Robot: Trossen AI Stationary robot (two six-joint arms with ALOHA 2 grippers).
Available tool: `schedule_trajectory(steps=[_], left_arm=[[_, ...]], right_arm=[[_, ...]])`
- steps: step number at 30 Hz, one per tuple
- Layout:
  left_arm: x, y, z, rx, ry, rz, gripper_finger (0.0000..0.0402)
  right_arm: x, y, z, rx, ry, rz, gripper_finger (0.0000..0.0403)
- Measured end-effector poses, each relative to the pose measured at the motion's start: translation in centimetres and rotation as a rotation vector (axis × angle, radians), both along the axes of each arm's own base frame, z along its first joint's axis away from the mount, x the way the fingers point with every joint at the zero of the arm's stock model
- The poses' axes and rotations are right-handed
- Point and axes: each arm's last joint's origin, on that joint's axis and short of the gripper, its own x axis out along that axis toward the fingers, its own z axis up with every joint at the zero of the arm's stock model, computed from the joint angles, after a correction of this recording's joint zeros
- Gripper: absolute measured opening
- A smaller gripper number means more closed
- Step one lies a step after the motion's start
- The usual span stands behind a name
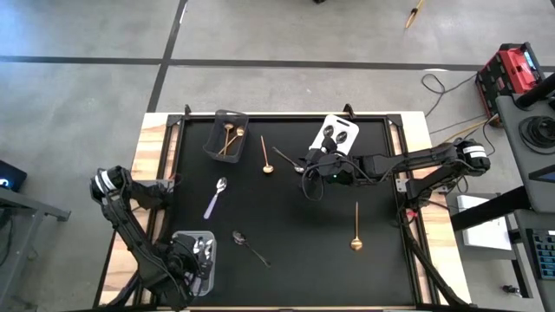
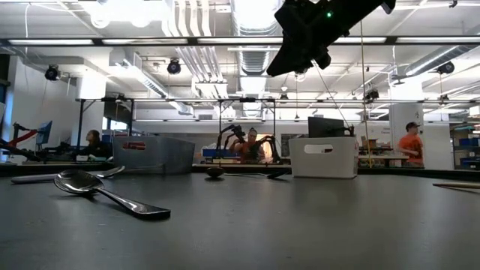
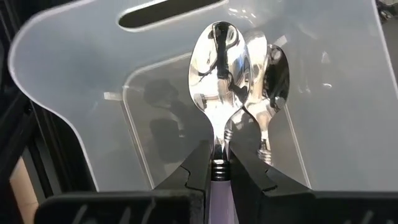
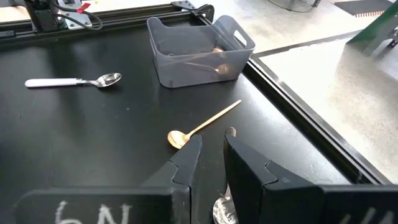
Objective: Sort silverware by color (type)
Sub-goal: Put the purple spoon into the transparent bin
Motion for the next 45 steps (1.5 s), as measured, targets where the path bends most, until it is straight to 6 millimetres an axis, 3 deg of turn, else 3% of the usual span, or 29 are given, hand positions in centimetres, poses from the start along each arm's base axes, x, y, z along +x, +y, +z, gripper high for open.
schedule_trajectory(steps=[15,45], left_arm=[[0.2,-0.6,-1.7,0.031,0.056,0.004,0.0024],[0.2,-0.8,-2.6,0.04,0.11,-0.013,0.0029]], right_arm=[[0.0,0.0,0.0,0.0,0.0,0.0,0.006],[0.0,0.0,0.0,0.001,-0.001,-0.001,0.006]])
